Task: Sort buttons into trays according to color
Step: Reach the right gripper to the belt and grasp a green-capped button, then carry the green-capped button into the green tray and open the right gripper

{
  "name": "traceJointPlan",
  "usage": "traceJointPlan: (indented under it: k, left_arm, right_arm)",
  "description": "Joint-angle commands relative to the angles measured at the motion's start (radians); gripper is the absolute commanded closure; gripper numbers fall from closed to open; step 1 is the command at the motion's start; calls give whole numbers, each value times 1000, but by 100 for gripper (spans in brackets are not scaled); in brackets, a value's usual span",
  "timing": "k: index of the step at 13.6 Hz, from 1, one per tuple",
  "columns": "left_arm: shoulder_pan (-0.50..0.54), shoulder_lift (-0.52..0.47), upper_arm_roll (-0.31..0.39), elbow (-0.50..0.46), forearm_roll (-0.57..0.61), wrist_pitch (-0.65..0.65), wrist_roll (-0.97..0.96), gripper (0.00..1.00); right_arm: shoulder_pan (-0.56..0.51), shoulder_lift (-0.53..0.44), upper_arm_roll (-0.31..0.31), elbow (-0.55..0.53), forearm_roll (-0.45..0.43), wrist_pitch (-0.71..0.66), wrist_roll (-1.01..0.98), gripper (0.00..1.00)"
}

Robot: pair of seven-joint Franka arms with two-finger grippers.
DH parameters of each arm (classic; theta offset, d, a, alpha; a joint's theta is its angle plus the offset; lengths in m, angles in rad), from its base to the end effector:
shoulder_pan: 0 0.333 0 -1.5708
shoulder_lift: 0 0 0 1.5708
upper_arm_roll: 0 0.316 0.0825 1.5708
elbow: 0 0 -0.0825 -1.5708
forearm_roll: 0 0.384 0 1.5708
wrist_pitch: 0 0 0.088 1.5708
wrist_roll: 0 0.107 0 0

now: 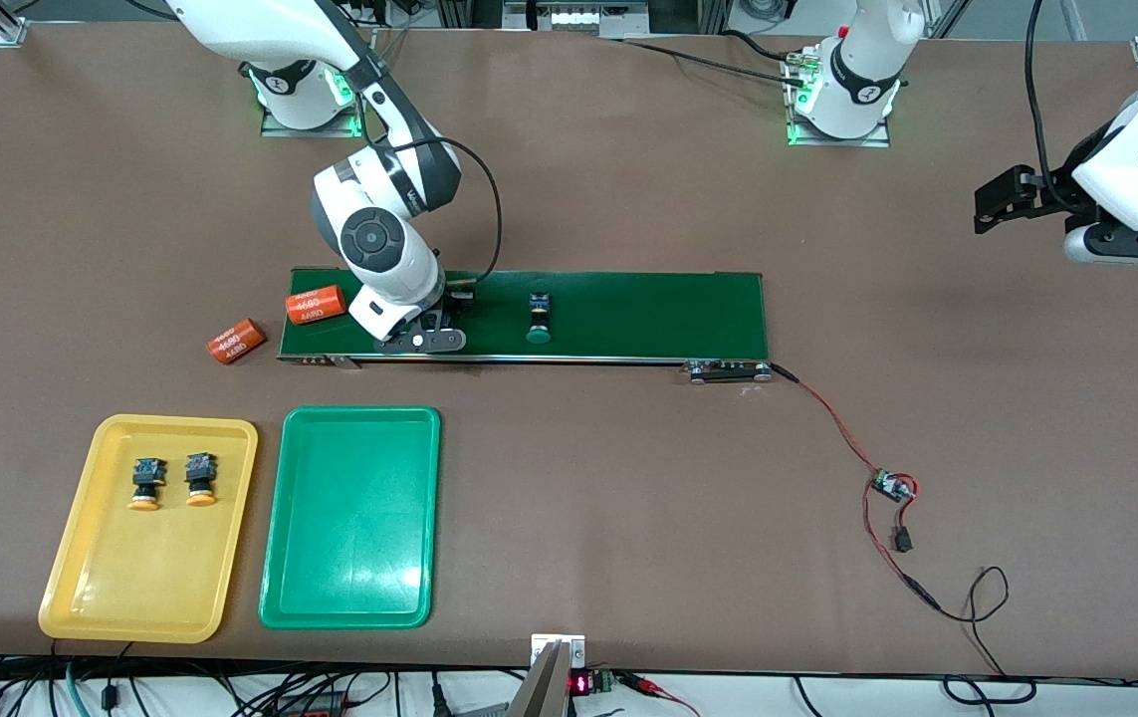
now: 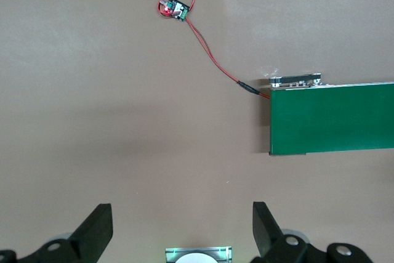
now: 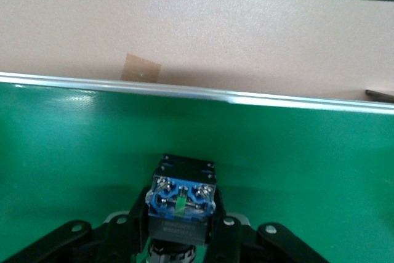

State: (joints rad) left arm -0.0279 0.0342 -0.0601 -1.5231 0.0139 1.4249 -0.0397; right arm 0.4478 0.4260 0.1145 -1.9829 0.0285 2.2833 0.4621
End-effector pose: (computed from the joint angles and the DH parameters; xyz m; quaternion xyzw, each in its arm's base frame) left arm 0.5473 -0.0460 0.6160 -0.9975 0.0236 0.0656 0.0101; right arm 0.5065 0.3180 0.2408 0.9969 0.0364 -0.0704 0.0005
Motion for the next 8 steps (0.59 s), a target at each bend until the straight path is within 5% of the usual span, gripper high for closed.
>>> traceJointPlan:
  k: [1, 4, 8]
  left_arm:
    - [-4, 6, -3, 29, 17, -30, 11, 0]
    - [-4, 6, -1, 29, 17, -30, 11, 0]
    - [-4, 6, -1, 29, 17, -30, 11, 0]
  right_arm:
    - [-17, -21, -3, 13, 19, 10, 6, 86]
    - [-66, 19, -25, 102, 19, 15, -17, 91]
    - [-64, 105, -143, 263, 11, 13, -81, 91]
